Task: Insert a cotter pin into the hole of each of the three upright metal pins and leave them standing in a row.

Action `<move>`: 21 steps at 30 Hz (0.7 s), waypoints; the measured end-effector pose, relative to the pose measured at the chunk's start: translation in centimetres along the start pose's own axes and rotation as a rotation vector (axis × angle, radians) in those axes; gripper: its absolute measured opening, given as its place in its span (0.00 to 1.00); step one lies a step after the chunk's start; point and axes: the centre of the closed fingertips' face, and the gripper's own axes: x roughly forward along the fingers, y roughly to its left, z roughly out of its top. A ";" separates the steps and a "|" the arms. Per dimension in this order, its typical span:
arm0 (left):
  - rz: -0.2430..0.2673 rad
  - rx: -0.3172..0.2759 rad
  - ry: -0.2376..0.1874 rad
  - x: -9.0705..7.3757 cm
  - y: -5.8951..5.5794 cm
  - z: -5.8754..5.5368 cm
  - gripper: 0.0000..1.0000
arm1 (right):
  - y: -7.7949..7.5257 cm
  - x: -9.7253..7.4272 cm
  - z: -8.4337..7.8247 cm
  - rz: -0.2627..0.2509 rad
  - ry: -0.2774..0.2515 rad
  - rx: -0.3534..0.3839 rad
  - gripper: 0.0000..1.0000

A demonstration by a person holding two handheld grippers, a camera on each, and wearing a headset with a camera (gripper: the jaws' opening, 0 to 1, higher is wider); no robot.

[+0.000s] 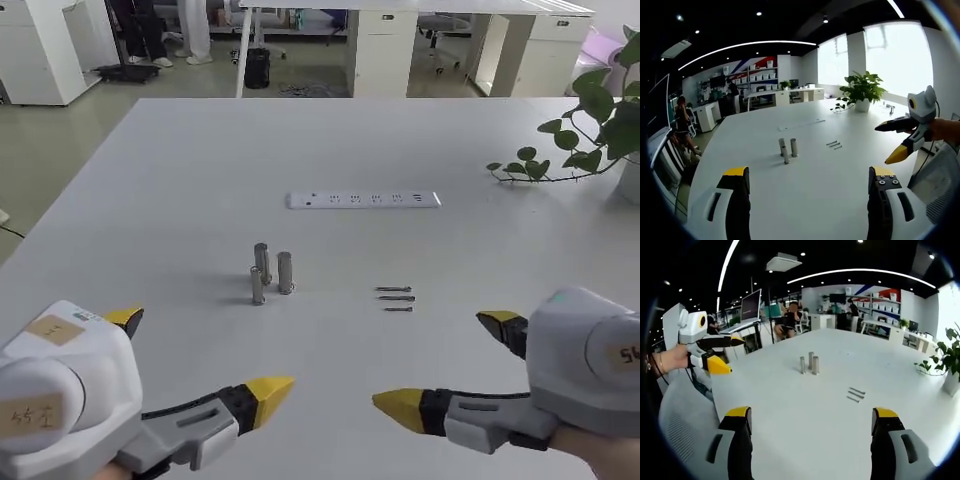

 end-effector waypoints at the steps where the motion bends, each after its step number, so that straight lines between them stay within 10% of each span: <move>1: 0.000 0.003 0.001 0.1 0.0 0.0 0.99 | 0.1 0.0 -0.1 0.004 0.005 0.010 0.98; 21: 0.006 -0.034 -0.012 2.6 1.9 -0.3 0.83 | -0.9 1.1 -0.4 0.000 0.015 0.039 0.93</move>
